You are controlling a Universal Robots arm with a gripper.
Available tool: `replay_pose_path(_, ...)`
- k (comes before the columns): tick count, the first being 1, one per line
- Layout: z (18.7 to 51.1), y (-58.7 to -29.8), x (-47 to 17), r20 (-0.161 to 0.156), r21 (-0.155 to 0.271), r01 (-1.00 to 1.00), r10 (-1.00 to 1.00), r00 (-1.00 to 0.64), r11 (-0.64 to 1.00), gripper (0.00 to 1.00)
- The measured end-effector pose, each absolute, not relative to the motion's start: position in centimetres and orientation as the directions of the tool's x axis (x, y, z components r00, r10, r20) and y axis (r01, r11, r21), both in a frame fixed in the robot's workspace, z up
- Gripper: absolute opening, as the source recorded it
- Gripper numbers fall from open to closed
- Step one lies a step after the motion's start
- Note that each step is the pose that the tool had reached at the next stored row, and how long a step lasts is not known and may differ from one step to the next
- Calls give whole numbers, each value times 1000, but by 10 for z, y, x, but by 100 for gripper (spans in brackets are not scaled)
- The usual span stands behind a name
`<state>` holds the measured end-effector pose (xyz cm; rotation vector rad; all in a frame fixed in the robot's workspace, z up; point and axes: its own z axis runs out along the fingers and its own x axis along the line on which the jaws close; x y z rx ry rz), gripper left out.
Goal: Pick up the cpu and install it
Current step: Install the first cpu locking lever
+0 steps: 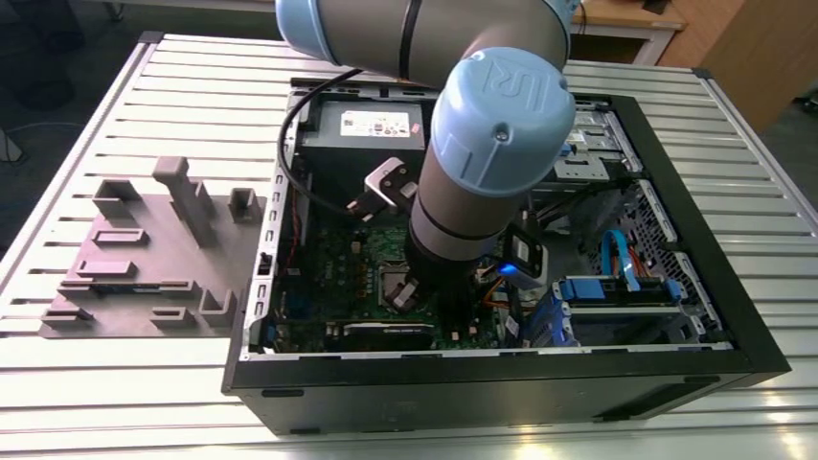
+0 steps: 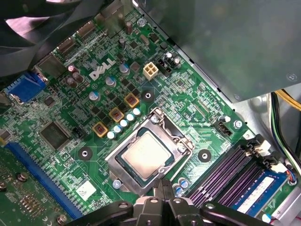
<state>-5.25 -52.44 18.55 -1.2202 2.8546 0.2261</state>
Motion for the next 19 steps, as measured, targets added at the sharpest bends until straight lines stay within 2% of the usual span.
replay_pose_path(19,185,-526,-52,-93,130,-722,-716,-691,680,10)
